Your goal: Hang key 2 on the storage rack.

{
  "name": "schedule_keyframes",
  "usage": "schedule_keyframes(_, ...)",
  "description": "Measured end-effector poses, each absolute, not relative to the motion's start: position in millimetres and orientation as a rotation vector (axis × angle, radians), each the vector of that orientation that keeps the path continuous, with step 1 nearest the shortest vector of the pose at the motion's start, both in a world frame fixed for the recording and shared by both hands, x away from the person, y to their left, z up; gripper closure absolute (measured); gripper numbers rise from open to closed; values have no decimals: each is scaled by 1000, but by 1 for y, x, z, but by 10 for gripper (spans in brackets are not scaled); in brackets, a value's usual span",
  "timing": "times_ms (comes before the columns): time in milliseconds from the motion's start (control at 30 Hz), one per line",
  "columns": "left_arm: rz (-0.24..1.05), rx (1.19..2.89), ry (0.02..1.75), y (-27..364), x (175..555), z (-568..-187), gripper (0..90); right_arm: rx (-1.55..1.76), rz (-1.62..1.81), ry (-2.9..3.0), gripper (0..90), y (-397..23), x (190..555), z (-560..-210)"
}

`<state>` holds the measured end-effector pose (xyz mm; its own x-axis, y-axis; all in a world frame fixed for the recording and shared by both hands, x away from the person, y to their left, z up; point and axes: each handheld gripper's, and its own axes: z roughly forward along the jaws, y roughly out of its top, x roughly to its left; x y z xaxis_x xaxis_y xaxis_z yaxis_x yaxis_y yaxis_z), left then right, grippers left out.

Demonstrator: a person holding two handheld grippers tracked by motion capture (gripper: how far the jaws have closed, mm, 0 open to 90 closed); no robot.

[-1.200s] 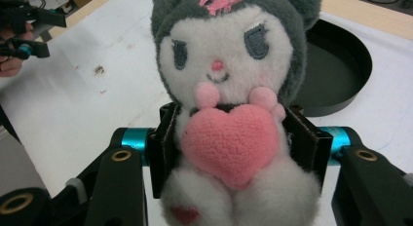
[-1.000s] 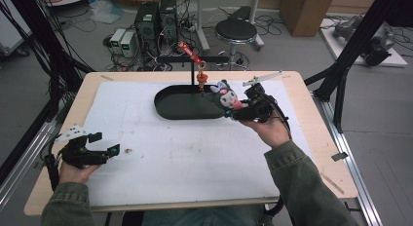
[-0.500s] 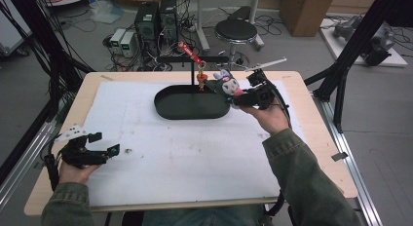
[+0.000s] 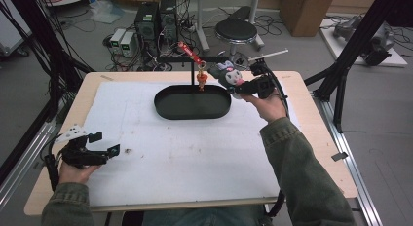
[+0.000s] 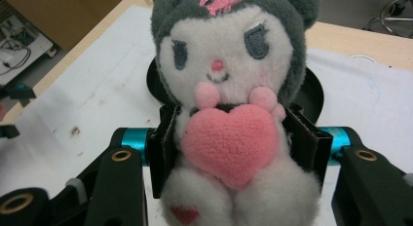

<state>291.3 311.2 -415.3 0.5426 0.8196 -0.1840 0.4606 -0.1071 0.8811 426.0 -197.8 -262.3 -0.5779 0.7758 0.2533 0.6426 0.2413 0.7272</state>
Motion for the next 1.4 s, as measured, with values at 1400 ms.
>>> schedule_keyframes(1400,417,1762,1066,310,293,-416,42,1517,1235,2205,461,-193,495,-263)
